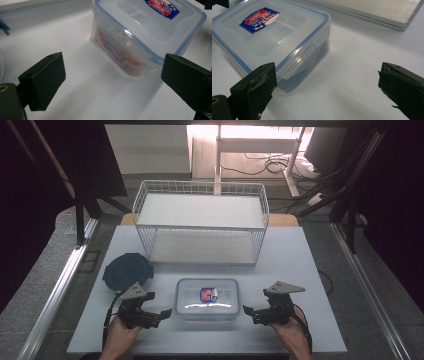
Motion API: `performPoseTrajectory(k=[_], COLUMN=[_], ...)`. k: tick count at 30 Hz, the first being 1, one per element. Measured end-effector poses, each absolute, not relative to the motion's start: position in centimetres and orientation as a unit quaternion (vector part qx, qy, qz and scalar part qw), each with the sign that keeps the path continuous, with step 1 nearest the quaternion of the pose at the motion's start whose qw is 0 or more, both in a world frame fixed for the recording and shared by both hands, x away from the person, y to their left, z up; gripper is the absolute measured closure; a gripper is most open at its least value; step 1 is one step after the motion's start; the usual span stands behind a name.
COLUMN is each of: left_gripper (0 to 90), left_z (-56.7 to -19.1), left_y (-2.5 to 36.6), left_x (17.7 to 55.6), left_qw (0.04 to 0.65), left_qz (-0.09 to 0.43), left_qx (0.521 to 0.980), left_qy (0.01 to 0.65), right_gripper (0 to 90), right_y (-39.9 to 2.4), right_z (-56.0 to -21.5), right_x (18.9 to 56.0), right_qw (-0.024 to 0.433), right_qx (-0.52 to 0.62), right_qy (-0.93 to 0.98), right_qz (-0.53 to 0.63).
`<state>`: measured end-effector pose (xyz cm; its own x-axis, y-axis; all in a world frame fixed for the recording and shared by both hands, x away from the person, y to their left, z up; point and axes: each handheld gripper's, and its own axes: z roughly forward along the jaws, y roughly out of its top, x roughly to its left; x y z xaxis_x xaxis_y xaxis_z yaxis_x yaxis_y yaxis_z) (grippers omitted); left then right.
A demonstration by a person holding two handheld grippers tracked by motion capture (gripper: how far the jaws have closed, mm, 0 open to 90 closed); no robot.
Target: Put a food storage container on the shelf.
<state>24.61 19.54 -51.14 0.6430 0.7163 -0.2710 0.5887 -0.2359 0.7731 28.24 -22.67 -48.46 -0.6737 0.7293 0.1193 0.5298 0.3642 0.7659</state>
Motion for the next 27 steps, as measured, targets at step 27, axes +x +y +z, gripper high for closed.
performPoseTrajectory(k=[27], left_gripper=[0.5], left_z=[-51.9], left_y=[15.7], left_x=[30.2], left_qw=[0.444], left_qz=[-0.087], left_qx=[0.798], left_qy=[0.399], right_gripper=[6.6], right_y=[-18.6], right_z=[-49.3], right_x=[32.5], right_qw=[-0.058], right_qx=[0.399], right_qy=[0.825], right_qz=[0.396])
